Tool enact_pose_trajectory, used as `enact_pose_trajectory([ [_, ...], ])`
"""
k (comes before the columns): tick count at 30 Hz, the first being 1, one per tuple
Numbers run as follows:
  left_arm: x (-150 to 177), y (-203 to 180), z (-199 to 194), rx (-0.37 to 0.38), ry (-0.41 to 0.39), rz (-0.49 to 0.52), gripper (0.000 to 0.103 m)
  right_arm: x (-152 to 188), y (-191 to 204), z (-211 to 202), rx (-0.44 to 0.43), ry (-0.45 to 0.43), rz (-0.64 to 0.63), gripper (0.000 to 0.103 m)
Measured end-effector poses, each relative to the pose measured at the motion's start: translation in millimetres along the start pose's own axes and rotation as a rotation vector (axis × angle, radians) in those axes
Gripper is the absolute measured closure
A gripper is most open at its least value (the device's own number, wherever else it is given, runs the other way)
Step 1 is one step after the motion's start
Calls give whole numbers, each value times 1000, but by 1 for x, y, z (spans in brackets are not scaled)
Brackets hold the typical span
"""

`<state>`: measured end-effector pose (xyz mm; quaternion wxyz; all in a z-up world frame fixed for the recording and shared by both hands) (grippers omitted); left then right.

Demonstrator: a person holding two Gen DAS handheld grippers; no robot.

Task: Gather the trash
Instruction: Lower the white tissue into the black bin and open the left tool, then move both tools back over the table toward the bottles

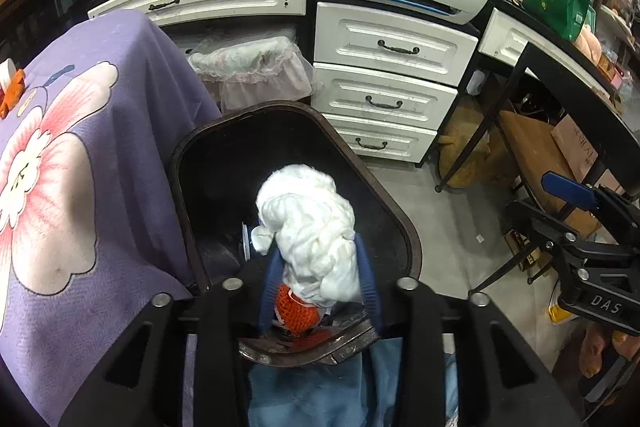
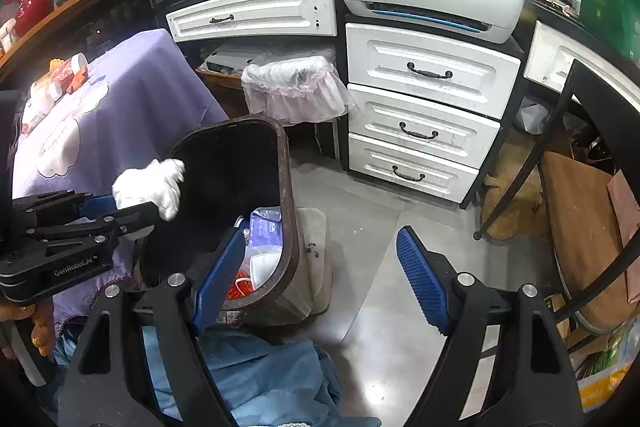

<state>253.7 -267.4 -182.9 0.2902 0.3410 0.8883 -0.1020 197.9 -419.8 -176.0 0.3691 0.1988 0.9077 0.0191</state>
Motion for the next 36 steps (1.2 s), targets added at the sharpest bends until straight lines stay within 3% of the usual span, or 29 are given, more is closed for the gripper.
enact_pose_trajectory([
  [2, 0, -1, -2, -8, -7, 6, 43, 1, -1, 1, -1, 4, 0, 25],
  [4, -1, -1, -5, -13, -25, 9, 33, 1, -1, 1, -2, 6, 0, 25],
  [11, -5, 3, -27, -6, -73, -2, 15, -1, 2, 1, -28, 12, 11, 25],
  [24, -8, 21, -86, 2, -187, -20, 6, -10, 17, 1, -124, 33, 45, 24],
  [36, 5, 67, -123, -100, -224, -28, 6, -21, 67, -9, -217, 25, -16, 23],
])
Point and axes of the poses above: each gripper's, at about its wrist camera, not at the fingertips, and z roughly the way its jaws point, y to its left, x to its underside, the point moved 5 cm from there along z, roughly the way its jaws point, and after that the axes turned 7 degrees about z, right-handed, at the moved point
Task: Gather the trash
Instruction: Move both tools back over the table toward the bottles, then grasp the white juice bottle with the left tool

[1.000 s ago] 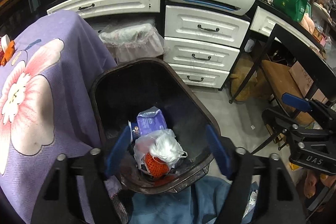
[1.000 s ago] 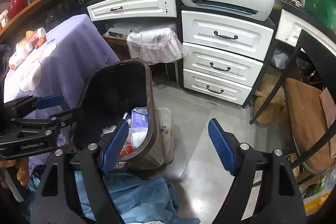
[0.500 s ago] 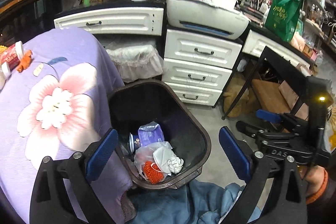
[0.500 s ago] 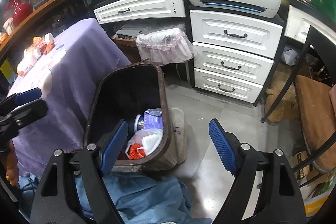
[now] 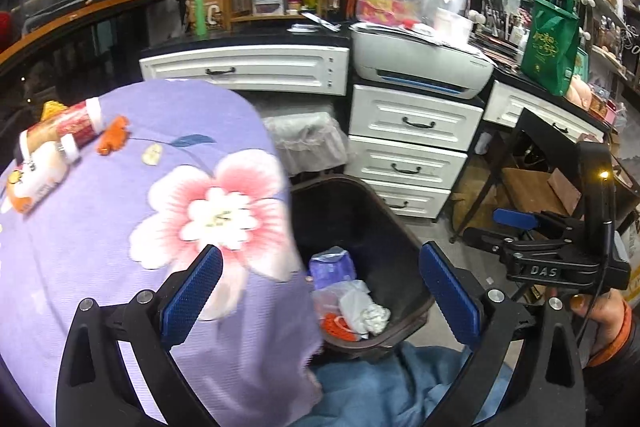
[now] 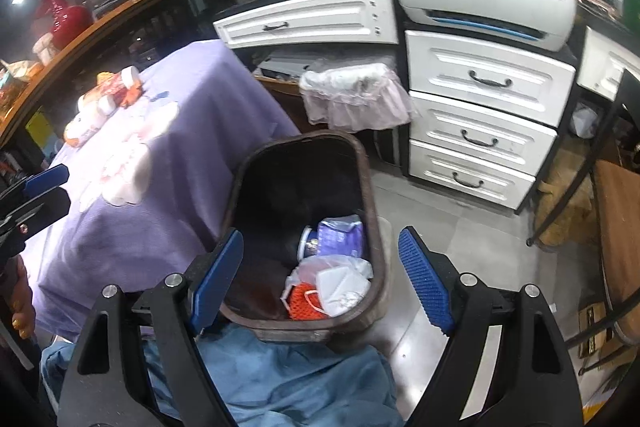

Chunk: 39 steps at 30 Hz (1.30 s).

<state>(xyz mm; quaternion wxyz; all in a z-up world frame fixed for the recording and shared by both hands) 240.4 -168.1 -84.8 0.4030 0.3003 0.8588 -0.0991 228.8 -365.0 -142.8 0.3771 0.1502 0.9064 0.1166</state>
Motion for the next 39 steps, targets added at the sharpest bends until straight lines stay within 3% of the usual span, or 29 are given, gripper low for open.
enact_pose_trajectory([
  [12, 6, 63, -30, -108, -15, 44, 6, -16, 69, 3, -120, 10, -93, 22],
  [19, 10, 120, -39, -182, -8, 15, 6, -35, 124, 10, -202, 8, -176, 22],
  [26, 4, 184, -35, -282, 22, 60, 6, -52, 186, 22, -284, 4, -260, 22],
  [34, -22, 260, -6, -311, 137, 210, 6, -51, 212, 49, -301, 50, -290, 22],
  [39, -29, 280, 18, -272, 232, 312, 8, -50, 212, 66, -287, 85, -281, 22],
])
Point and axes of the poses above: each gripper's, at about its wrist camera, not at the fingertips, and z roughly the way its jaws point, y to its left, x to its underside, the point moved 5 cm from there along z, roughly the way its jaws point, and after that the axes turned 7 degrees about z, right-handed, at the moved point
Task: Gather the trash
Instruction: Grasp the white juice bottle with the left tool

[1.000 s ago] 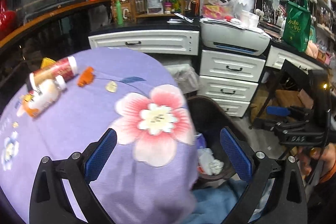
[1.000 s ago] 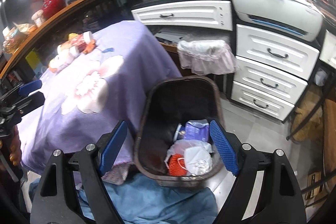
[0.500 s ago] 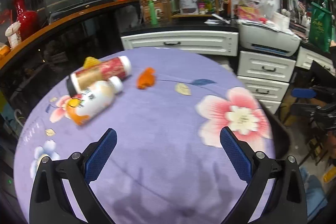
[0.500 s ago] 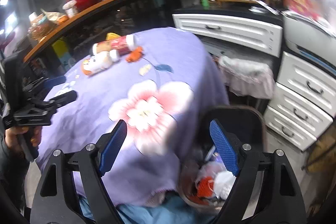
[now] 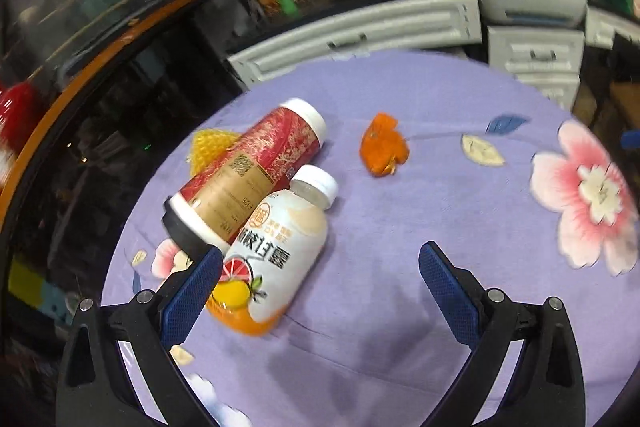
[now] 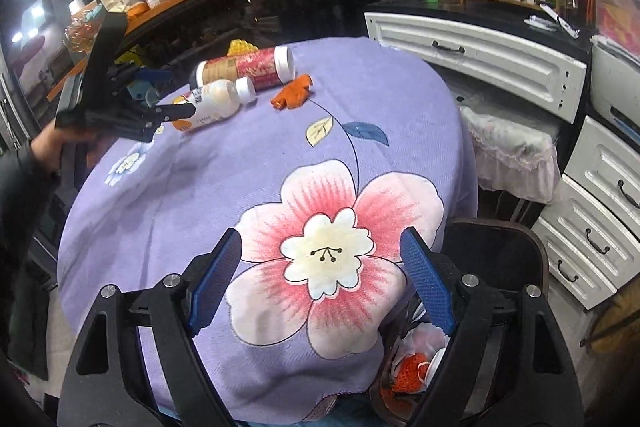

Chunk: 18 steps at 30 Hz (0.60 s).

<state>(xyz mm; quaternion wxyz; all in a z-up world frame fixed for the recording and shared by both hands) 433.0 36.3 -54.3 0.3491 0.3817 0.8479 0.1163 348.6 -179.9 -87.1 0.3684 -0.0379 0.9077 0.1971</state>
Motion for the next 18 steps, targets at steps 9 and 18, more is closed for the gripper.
enact_pose_trajectory([
  [9, -2, 11, 51, 23, 177, 198, 22, -4, -2, 11, -5, 20, 6, 22],
  [18, 6, 17, 64, 28, 216, 222, 38, -17, 8, 19, -10, 15, -43, 22],
])
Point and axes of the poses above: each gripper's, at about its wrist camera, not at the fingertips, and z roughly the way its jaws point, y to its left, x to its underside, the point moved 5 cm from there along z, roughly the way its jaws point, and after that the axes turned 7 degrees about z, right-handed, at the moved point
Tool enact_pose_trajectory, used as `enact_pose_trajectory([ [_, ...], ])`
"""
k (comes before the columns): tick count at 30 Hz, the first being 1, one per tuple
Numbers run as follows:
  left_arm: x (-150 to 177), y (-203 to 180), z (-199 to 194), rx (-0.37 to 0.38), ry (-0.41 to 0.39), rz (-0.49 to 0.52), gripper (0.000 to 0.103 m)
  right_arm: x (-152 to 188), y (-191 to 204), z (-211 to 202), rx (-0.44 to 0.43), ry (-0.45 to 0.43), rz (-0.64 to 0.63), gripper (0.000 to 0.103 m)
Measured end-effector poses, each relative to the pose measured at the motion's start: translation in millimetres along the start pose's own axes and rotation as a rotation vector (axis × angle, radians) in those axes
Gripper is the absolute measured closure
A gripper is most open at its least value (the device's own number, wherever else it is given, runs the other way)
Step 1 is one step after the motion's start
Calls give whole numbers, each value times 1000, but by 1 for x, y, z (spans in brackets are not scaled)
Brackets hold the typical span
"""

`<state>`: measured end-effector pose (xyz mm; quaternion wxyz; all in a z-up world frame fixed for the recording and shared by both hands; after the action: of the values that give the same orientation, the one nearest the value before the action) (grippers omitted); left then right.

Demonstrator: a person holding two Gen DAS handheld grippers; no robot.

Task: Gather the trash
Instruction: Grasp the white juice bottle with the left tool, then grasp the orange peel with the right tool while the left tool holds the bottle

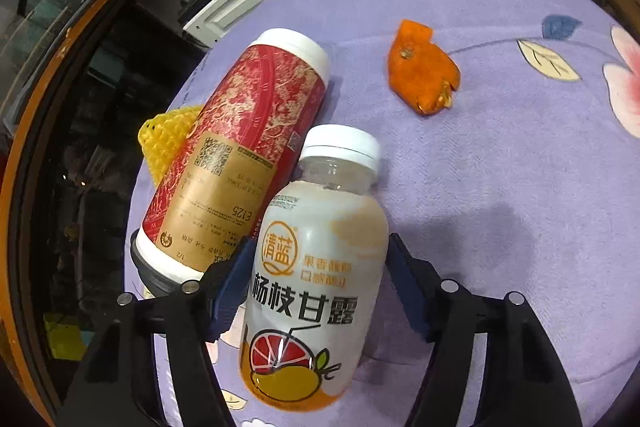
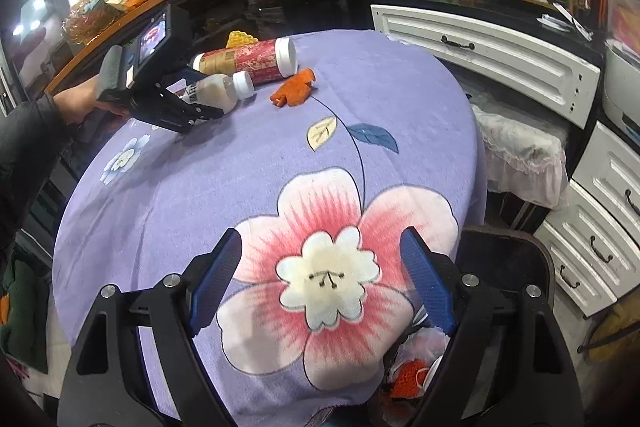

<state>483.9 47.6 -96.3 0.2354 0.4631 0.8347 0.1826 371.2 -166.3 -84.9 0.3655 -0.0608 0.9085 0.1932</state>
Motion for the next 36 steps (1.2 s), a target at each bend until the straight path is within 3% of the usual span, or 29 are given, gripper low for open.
enact_pose_trajectory([
  [6, 5, 0, -7, -13, -33, -105, 39, -17, 11, 5, -21, -22, -34, 22],
  [9, 10, -2, -20, -5, -86, -175, 40, -28, 19, 11, -39, -27, -59, 22],
  [15, 16, -8, -60, 22, -262, -411, 40, -60, 26, 33, -76, -19, -45, 22],
  [22, 41, -10, -97, -50, -405, -753, 40, -97, 39, 85, -83, 51, -47, 22],
  [25, 47, -10, -102, -102, -431, -822, 40, -107, 42, 111, -67, 88, -40, 22],
  [29, 46, -10, -104, -165, -446, -818, 40, -116, 46, 140, -22, 112, -48, 22],
  [36, 58, -9, -100, -95, -491, -886, 40, -131, 54, 174, 28, 126, -69, 22],
])
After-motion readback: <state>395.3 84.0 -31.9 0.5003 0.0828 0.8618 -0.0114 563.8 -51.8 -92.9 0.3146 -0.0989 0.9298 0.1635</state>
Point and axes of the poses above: each gripper's, at about its wrist camera, not at the fingertips, and z roughly the way its jaws point, y to its left, x to its underside, the point moved 5 cm from there along z, roughly the way its jaws point, and after that the axes turned 7 degrees about z, right-handed, at the moved point
